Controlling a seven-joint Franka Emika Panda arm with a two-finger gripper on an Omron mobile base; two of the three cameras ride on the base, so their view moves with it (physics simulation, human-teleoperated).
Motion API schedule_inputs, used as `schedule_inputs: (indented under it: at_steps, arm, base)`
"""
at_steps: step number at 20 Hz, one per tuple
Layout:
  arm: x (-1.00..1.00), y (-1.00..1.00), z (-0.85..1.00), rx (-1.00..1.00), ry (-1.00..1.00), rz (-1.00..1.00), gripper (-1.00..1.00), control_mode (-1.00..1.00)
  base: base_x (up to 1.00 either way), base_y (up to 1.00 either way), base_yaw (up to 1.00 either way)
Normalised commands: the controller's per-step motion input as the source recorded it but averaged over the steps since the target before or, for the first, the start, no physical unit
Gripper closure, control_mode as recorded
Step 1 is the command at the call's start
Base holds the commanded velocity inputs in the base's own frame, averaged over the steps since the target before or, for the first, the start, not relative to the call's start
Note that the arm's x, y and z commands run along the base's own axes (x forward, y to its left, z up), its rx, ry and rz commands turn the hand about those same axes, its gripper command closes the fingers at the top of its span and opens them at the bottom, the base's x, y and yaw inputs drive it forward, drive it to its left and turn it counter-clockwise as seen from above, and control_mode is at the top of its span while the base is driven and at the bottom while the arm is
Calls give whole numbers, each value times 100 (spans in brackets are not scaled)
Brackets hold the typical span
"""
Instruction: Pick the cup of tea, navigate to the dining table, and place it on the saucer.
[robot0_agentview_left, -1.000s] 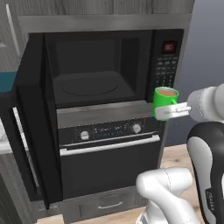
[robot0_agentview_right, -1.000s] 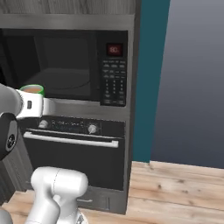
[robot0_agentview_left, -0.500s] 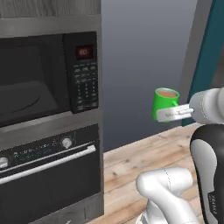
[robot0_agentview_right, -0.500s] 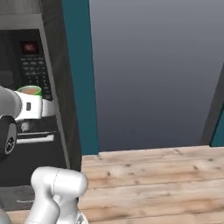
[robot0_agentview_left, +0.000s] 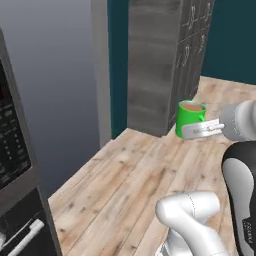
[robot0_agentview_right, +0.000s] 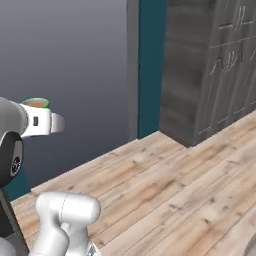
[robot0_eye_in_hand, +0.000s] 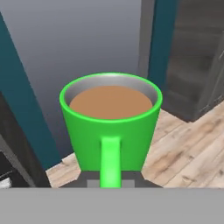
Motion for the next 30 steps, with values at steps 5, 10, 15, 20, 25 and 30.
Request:
schedule_inputs:
  at_steps: [5,10,15,20,25,30]
  arm:
    - [0,0,0,0,0,0,100,100]
    - [0,0,0,0,0,0,100,100]
    - [0,0,0,0,0,0,100,100]
    - [0,0,0,0,0,0,100,100]
    - [0,0,0,0,0,0,100,100]
    - [0,0,0,0,0,0,100,100]
  base:
    - [18,34,-90]
    - [5,52,-81]
    - [0,58,-74]
    - [8,6,-78]
    - [21,0,-88]
    - [41,17,-84]
